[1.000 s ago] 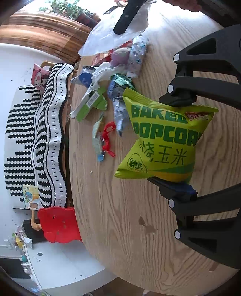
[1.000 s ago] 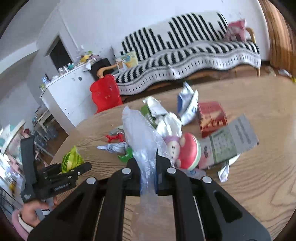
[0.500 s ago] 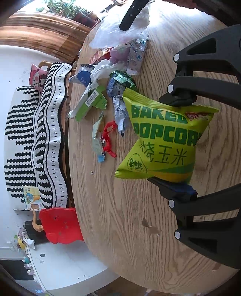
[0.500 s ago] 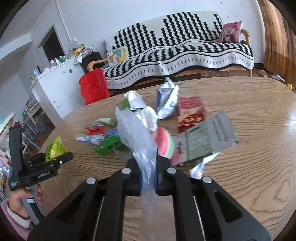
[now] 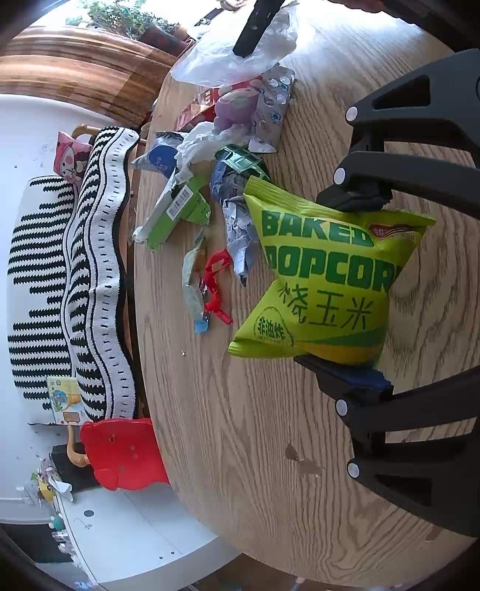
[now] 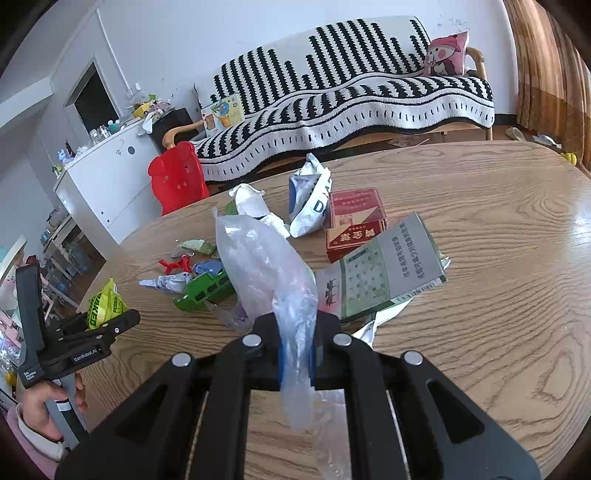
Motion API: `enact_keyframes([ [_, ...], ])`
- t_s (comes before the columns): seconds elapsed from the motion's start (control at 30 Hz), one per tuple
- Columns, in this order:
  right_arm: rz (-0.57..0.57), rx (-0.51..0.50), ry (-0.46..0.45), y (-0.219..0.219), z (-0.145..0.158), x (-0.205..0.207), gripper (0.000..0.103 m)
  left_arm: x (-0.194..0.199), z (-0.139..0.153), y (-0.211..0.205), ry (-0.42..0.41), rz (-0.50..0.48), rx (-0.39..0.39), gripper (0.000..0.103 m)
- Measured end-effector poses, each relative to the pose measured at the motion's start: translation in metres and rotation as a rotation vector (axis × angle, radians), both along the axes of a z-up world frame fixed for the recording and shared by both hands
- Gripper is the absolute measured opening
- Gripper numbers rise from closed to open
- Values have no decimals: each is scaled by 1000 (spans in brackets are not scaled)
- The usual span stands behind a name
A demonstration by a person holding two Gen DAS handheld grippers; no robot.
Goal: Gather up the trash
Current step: 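Lift both held items and carry them over the black bin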
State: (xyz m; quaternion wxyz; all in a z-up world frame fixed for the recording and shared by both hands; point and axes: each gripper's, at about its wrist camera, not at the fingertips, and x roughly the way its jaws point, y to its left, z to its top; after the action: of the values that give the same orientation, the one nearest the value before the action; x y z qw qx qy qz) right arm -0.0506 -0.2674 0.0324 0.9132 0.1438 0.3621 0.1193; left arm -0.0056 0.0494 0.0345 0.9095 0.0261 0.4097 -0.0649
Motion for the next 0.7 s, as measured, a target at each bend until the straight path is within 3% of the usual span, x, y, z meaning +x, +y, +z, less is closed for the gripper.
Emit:
enact_keyframes([
  [0.17, -42, 2, -40, -5, 6, -6, 8, -3, 9, 0, -22, 2, -15, 62],
  [0.23, -78, 9, -72, -14, 14, -14, 8, -8, 21, -4, -52, 2, -56, 62],
  [0.33, -156, 97, -120, -46, 29, -36, 8, -23, 45, -30, -103, -33, -123, 62],
  [0.47, -256, 260, -151, -114, 39, -88, 8, -52, 64, -102, -110, -164, -169, 62],
  [0.57, -340, 271, -142, -170, 37, -137, 8, -78, 74, -177, -94, -318, -167, 62],
  [0.7, -501, 288, -88, -264, 16, -232, 8, -129, 85, -286, -84, -561, -152, 63],
])
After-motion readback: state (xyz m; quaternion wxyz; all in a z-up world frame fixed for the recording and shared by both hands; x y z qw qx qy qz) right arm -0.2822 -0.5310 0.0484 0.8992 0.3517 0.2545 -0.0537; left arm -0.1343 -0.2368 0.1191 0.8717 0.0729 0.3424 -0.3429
